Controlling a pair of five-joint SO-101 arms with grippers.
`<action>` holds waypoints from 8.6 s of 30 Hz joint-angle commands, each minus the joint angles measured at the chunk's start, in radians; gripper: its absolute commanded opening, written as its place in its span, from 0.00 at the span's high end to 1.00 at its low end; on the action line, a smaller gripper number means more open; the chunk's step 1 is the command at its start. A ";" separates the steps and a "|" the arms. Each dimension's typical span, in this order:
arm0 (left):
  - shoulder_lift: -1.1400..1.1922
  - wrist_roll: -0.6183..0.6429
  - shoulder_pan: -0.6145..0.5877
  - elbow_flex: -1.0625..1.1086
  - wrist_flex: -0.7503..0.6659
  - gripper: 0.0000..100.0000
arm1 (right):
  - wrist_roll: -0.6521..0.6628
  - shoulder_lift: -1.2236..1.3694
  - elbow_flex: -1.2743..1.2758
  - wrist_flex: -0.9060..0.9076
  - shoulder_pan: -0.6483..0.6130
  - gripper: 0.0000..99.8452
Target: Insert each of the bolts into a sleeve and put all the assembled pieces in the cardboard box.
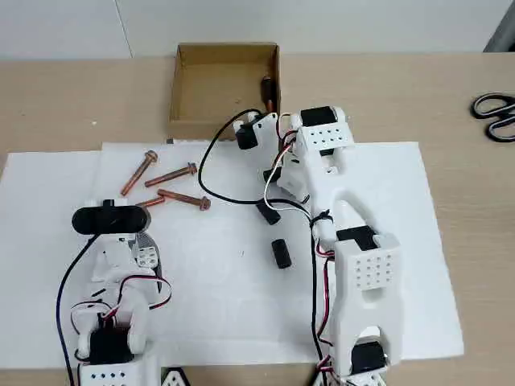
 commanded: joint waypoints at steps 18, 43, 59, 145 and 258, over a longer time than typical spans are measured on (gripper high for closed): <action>-0.003 0.020 0.041 -0.064 0.081 0.99 | -0.313 -0.645 0.123 0.189 0.028 1.00; 1.065 -0.229 0.077 -1.152 0.281 0.99 | -0.318 -0.940 0.763 0.162 0.246 1.00; 1.570 -0.961 0.083 -1.334 0.281 0.99 | -0.307 -1.104 1.057 -0.002 0.246 1.00; 2.295 -1.708 0.278 -2.054 0.703 0.94 | -0.245 -1.099 1.077 -0.051 0.383 1.00; 0.672 0.391 0.433 -1.122 0.124 1.00 | -0.783 -1.837 1.300 -0.384 -0.458 1.00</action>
